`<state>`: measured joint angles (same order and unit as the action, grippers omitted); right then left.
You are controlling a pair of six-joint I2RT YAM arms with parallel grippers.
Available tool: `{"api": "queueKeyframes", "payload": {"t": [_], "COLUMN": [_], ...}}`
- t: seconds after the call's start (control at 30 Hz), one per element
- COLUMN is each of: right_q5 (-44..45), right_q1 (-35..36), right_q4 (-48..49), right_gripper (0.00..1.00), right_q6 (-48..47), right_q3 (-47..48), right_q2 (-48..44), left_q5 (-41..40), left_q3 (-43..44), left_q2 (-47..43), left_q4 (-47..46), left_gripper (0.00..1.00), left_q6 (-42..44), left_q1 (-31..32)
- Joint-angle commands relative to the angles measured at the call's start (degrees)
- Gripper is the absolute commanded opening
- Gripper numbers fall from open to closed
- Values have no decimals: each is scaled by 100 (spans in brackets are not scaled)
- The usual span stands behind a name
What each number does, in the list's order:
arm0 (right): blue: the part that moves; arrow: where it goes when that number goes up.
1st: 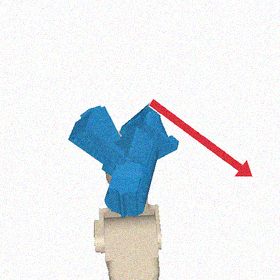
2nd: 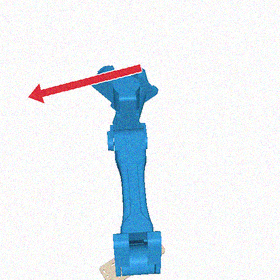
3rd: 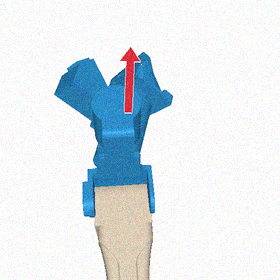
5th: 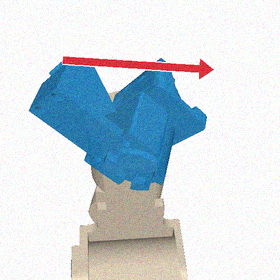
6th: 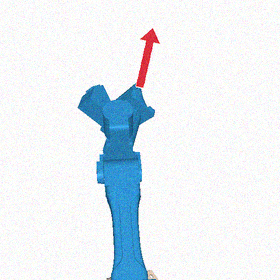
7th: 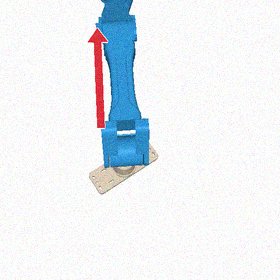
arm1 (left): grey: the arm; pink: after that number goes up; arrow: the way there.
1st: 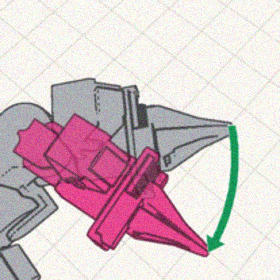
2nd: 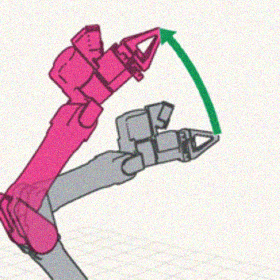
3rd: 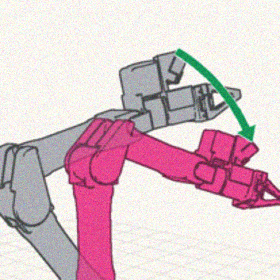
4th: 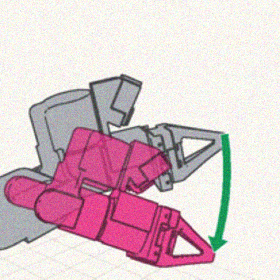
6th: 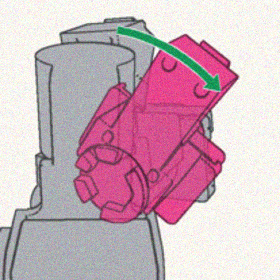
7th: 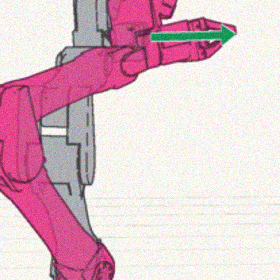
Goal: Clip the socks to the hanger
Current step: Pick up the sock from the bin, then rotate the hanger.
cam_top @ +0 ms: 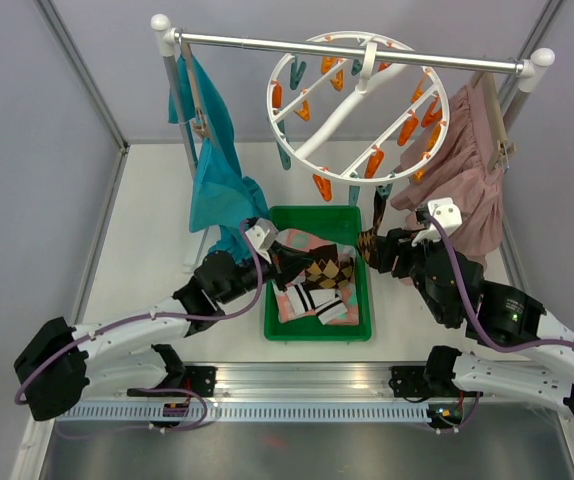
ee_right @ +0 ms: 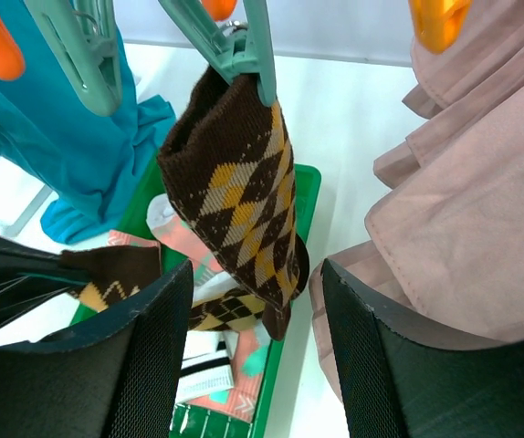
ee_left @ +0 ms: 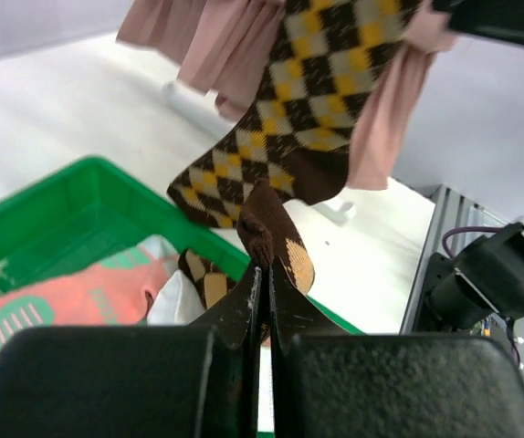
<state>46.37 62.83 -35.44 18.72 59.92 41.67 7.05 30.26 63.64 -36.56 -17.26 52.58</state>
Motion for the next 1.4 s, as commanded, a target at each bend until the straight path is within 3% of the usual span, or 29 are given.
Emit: {"api": "queueKeyframes", "payload": {"t": [0.0,0.33,0.73,0.87,1.17,1.37], "right_q5": [-31,-1199,-1166,-1235,-1771,-1210], "right_q1": [10,19,10,19,19,19], "right_q4": [248,898,1250,1267,1601,1593], "right_gripper": [65,64,63,62,62,62], "right_q6": [9,-184,-352,-176,53,53], "right_q3": [134,871,1751,1655,1628,1734], "right_q2": [-36,323,1185,1150,1563,1845], "left_q5": [297,104,-212,-677,-2970,-2965], "left_q3": [-56,401,1254,1623,2545,3161], "left_q2": [-386,-537,-282,-168,245,422], "left_q4": [-133,395,974,1448,2565,2847], "left_gripper": [2,2,2,2,2,2], "left_q6": [460,539,548,522,109,249], "left_q1": [7,7,7,-2,-2,-2]}}
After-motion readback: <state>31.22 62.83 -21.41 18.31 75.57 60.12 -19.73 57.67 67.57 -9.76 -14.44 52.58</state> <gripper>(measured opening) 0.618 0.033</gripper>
